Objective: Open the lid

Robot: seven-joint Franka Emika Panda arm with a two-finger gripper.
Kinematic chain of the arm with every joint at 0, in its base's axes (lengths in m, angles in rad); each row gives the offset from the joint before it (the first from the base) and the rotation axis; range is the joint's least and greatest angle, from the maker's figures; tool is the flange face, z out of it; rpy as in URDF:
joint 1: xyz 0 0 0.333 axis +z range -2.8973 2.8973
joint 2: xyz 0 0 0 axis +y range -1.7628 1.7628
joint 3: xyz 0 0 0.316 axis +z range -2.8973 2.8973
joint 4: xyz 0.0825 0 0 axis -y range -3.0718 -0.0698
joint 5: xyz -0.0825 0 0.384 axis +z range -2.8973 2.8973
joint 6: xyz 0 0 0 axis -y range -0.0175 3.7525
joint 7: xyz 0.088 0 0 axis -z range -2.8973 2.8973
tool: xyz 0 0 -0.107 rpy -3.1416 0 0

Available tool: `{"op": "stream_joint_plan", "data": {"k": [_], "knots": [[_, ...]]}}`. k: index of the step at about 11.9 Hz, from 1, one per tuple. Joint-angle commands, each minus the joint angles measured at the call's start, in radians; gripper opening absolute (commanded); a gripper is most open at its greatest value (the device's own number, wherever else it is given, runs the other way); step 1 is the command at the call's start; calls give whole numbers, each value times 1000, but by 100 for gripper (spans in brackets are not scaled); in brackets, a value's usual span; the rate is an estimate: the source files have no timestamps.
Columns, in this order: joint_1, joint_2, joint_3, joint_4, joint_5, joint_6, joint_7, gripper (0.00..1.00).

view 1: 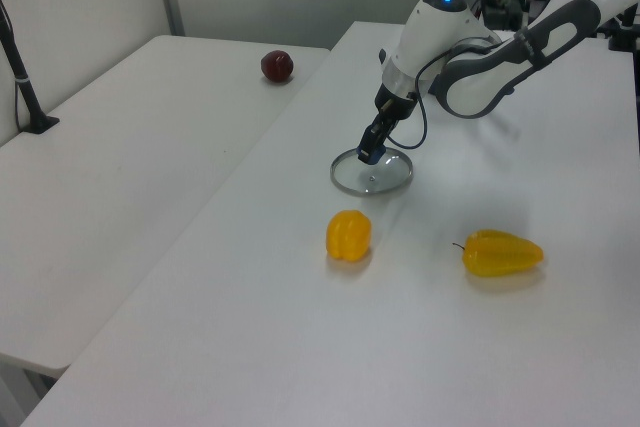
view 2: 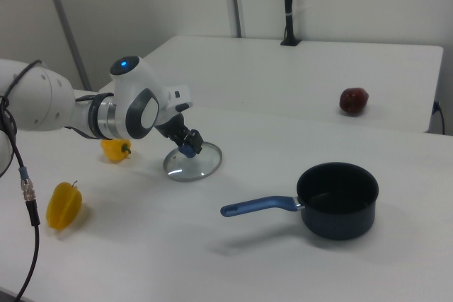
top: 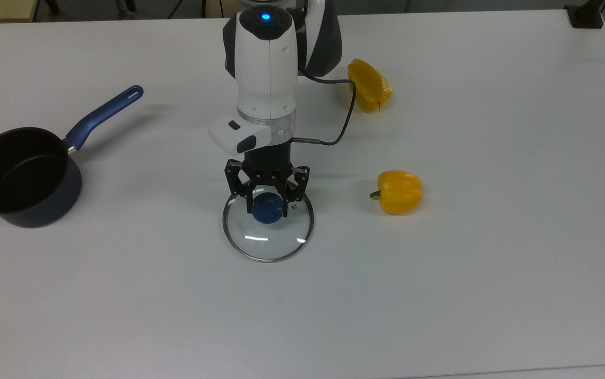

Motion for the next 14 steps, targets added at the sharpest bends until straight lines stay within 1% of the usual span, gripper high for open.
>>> {"op": "stream_joint_plan", "data": {"k": [1, 3, 4, 5, 6, 9, 11, 13, 14], "knots": [[16, -44, -18, -12, -14, -34, 16, 100], [15, -90, -18, -11, -14, -118, 15, 100], [13, -137, -18, -6, -14, -204, 12, 100], [6, -210, -19, -6, -15, -335, -14, 100], [-2, -269, -22, -4, -14, -453, -69, 100], [-40, -393, -27, 0, 2, -679, -154, 100], [-63, -445, -30, 15, 14, -810, -198, 100], [-94, -507, -33, 16, 52, -917, -196, 100], [-115, -527, -33, 17, 55, -968, -202, 100]]}}
